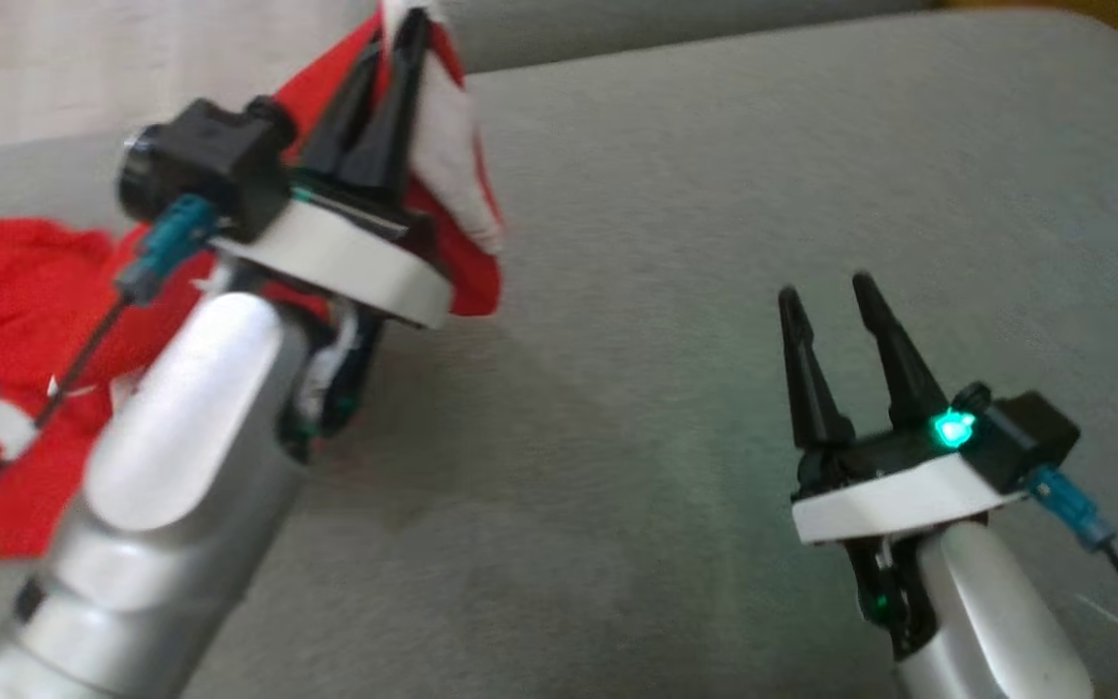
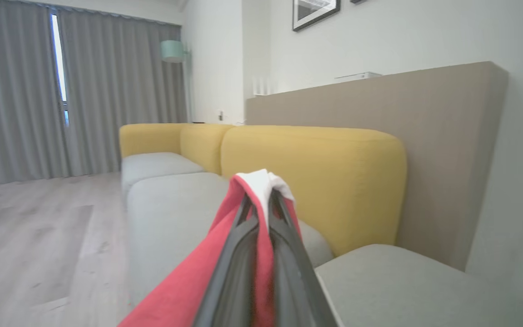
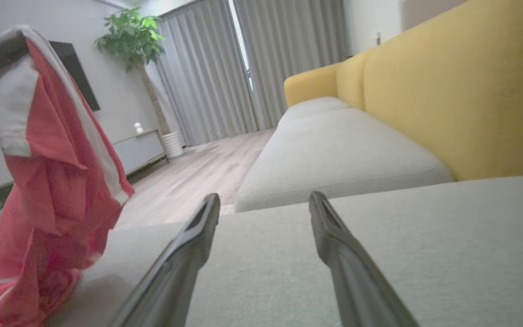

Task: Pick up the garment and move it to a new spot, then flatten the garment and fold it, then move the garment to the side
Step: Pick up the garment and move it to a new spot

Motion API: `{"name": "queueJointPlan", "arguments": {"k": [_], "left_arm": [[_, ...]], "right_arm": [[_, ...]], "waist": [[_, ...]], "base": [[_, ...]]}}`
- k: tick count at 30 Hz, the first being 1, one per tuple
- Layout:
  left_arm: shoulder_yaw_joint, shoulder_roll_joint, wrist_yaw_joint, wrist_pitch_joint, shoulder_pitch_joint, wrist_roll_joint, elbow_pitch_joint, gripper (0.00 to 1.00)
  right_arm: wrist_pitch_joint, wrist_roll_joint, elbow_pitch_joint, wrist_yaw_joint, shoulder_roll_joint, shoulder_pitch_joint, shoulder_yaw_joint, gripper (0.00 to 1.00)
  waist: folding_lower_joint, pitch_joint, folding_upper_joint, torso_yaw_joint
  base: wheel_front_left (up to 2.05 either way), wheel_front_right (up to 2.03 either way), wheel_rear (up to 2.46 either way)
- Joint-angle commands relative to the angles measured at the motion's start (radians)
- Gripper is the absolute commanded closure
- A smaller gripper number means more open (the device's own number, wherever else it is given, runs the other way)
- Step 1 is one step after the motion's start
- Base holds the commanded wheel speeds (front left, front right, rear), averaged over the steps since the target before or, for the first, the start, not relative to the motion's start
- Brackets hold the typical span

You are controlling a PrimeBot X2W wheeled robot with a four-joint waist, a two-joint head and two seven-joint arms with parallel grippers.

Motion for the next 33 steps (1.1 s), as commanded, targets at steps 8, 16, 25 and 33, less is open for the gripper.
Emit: {"name": "queueJointPlan", "arguments": {"k": [8, 16, 25, 33], "left_arm": [[0.018, -0.128, 0.022, -0.071, -0.165, -0.009, -0.002, 1.0], [0.084, -0.205, 0.035, -0.182, -0.174, -0.091, 0.087, 1.0], [0.076, -0.114, 0.004, -0.241, 0.048, -0.096, 0.393, 0.0], [0.13, -0.08, -0.027, -0.278, 0.132, -0.046, 0.376, 0.0]], "right_arm": [[-0.011, 0.069, -0.097, 0.008, -0.003, -0.067, 0.043, 0.0], [-0.011, 0.077, -0.12, 0.008, -0.003, -0.055, 0.002, 0.0], [-0.011, 0.03, -0.103, 0.008, -0.003, -0.042, -0.039, 0.0], [-0.011, -0.019, -0.076, 0.008, -0.003, -0.016, -0.072, 0.0]], "waist": [[-0.0001, 0.087, 0.0, -0.27], [-0.0001, 0.086, 0.0, -0.272], [-0.0001, 0.062, 0.0, -0.118], [-0.0001, 0.023, 0.0, 0.006]], "base": [[0.0, 0.0, 0.0], [0.0, 0.0, 0.0], [0.0, 0.0, 0.0], [0.0, 0.0, 0.0]]}}
